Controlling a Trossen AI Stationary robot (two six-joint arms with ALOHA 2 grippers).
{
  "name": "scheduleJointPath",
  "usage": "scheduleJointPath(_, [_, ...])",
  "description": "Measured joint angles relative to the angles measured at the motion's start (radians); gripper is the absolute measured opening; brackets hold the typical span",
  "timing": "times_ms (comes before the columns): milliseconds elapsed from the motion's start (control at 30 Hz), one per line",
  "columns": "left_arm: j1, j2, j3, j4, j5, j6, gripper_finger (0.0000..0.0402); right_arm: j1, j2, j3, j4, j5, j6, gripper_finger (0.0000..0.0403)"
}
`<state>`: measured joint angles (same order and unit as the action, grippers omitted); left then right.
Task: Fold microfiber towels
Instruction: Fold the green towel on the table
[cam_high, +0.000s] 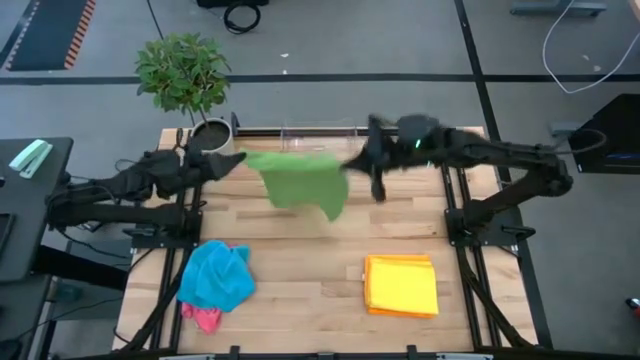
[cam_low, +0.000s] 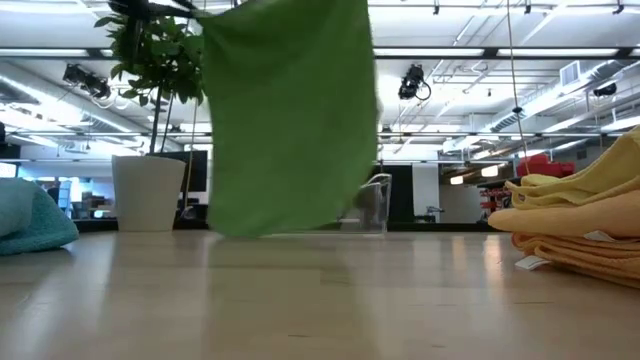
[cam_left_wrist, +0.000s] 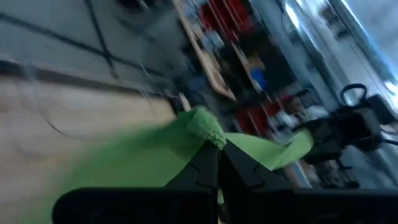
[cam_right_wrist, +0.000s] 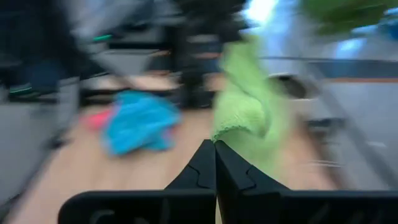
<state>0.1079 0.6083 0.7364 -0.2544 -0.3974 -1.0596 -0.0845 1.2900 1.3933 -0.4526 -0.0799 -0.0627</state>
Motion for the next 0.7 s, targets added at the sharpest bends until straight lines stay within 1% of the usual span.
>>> scheduleJointPath(33, [-0.009, 0.002, 0.000, -0.012, 0.042, -0.009, 0.0012, 0.052, 0.014, 0.000, -0.004, -0.007, 0.014, 0.0000])
scheduleJointPath(100, [-0.070, 0.015, -0.001, -0.108, 0.085, -0.050, 0.0008, 0.167, 0.065, -0.006, -0.015, 0.002, 0.042, 0.0000])
scheduleJointPath(167, [-0.177, 0.040, -0.020, -0.230, 0.051, -0.148, 0.0006, 0.289, 0.141, -0.026, 0.013, 0.038, 0.088, 0.0000])
scheduleJointPath(233, [-0.314, 0.072, -0.066, -0.350, -0.031, -0.321, 0.0009, 0.388, 0.239, -0.063, 0.091, 0.081, 0.150, 0.0000])
scheduleJointPath(267, [-0.384, 0.090, -0.100, -0.381, -0.059, -0.431, 0.0012, 0.427, 0.294, -0.089, 0.144, 0.092, 0.188, 0.0000])
scheduleJointPath(333, [-0.512, 0.130, -0.172, -0.370, -0.082, -0.639, 0.0019, 0.483, 0.401, -0.141, 0.264, 0.101, 0.279, 0.0000])
scheduleJointPath(400, [-0.618, 0.175, -0.242, -0.314, -0.084, -0.771, 0.0027, 0.514, 0.498, -0.195, 0.410, 0.082, 0.399, 0.0000])
scheduleJointPath(433, [-0.657, 0.196, -0.268, -0.284, -0.085, -0.809, 0.0033, 0.514, 0.529, -0.230, 0.512, 0.035, 0.470, 0.0000])
scheduleJointPath(467, [-0.683, 0.210, -0.286, -0.269, -0.085, -0.838, 0.0039, 0.510, 0.546, -0.264, 0.622, -0.006, 0.528, 0.0000])
scheduleJointPath(533, [-0.715, 0.224, -0.304, -0.274, -0.089, -0.875, 0.0056, 0.505, 0.546, -0.327, 0.809, -0.019, 0.602, 0.0000])
scheduleJointPath(567, [-0.721, 0.223, -0.305, -0.287, -0.090, -0.882, 0.0066, 0.503, 0.537, -0.349, 0.859, -0.010, 0.622, 0.0000])
scheduleJointPath(600, [-0.723, 0.218, -0.302, -0.304, -0.092, -0.878, 0.0078, 0.500, 0.527, -0.367, 0.867, 0.006, 0.636, 0.0000])
scheduleJointPath(700, [-0.721, 0.181, -0.269, -0.385, -0.089, -0.781, 0.0117, 0.496, 0.507, -0.391, 0.826, 0.012, 0.650, 0.0000])
